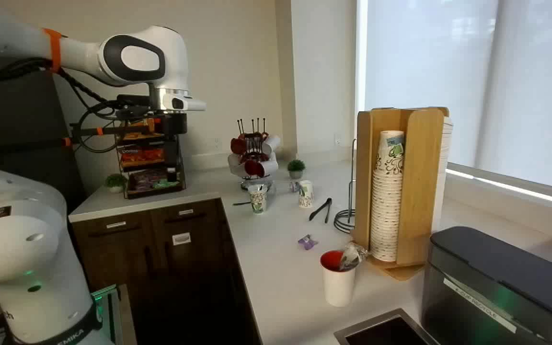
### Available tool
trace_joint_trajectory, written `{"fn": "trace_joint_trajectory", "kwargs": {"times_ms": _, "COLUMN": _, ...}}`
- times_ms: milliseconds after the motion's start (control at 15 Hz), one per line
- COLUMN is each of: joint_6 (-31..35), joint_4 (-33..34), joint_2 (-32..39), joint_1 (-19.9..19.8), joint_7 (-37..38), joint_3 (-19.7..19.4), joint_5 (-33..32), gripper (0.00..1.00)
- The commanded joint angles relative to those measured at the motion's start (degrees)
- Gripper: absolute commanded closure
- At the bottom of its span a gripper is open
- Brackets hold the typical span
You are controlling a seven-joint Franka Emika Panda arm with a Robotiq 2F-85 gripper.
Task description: Hang the tongs on the rack
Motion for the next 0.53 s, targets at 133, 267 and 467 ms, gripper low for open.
{"fn": "trace_joint_trajectory", "kwargs": {"times_ms": 133, "joint_6": -0.2, "joint_4": 0.1, "joint_2": -0.1, "joint_1": -0.6, "joint_7": -0.4, "joint_3": 0.4, "joint_5": 0.3, "gripper": 0.00}}
{"fn": "trace_joint_trajectory", "kwargs": {"times_ms": 267, "joint_6": 0.6, "joint_4": 0.2, "joint_2": 1.1, "joint_1": -1.1, "joint_7": 0.4, "joint_3": 1.1, "joint_5": -0.3, "gripper": 0.00}}
{"fn": "trace_joint_trajectory", "kwargs": {"times_ms": 467, "joint_6": 10.5, "joint_4": -0.8, "joint_2": 9.0, "joint_1": -6.2, "joint_7": 3.2, "joint_3": 2.9, "joint_5": -6.0, "gripper": 0.00}}
